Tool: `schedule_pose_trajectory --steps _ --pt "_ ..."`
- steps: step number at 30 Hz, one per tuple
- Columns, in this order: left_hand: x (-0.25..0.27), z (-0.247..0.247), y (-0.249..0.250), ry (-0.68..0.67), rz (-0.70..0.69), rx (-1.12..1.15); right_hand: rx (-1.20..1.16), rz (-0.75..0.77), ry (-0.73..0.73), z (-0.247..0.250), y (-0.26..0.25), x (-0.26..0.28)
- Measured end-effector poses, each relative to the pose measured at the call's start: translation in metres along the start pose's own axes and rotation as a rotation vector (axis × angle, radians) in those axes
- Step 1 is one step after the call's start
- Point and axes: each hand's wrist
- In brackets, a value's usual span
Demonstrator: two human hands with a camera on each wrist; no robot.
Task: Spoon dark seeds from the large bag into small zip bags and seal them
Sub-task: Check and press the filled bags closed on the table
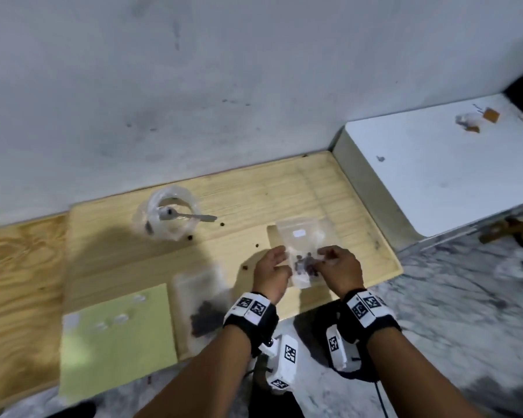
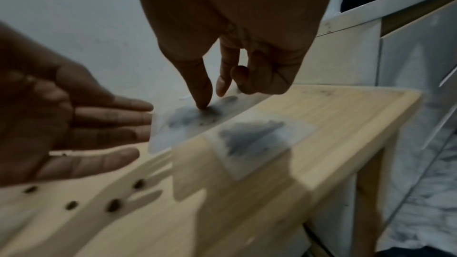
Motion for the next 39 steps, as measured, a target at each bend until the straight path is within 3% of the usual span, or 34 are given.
schedule_pose_trajectory --steps 6,10,13,16,18,21,26,30,35,39 --pt "-0.044 -0.062 0.0 -0.086 0.144 -0.141 0.237 -0.076 0.033 0.031 0.034 -0.039" --pt "-0.054 -0.065 -0.006 -0.063 0.185 -0.189 0.299 -0.092 -0.055 0.028 0.043 -0.046" --pt "-0.048 -0.056 -0.005 -0.064 0.172 -0.185 0.322 -0.039 -0.003 0.024 0.041 -0.038" --pt "-0.028 -0.038 0.003 -0.051 0.115 -0.141 0.245 0.109 0.1 0.011 0.026 -0.021" --pt "-0.007 -0.019 0.008 -0.036 0.069 -0.112 0.174 0.19 0.088 -0.007 0.012 -0.006" --pt "0.025 0.023 0.009 0.061 -0.014 -0.098 0.079 0.248 -0.09 -0.046 -0.006 0.015" --pt "0.079 0.108 -0.008 0.338 -0.064 -0.109 0.199 0.222 -0.412 -0.111 -0.036 0.057" --pt "0.109 0.154 -0.028 0.51 0.001 -0.268 0.346 0.095 -0.466 -0.15 -0.045 0.077" --pt "0.124 0.166 -0.043 0.361 0.115 -0.288 0.419 0.046 -0.423 -0.169 -0.047 0.094" --pt "0.128 0.161 -0.046 0.341 0.113 -0.265 0.391 0.02 -0.358 -0.171 -0.047 0.101"
Point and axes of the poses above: each hand's wrist, its own x-axis away from the middle knuckle, its own z-axis out of the back of the hand, y = z × x, and after that the axes turned 10 degrees about -y, right-handed
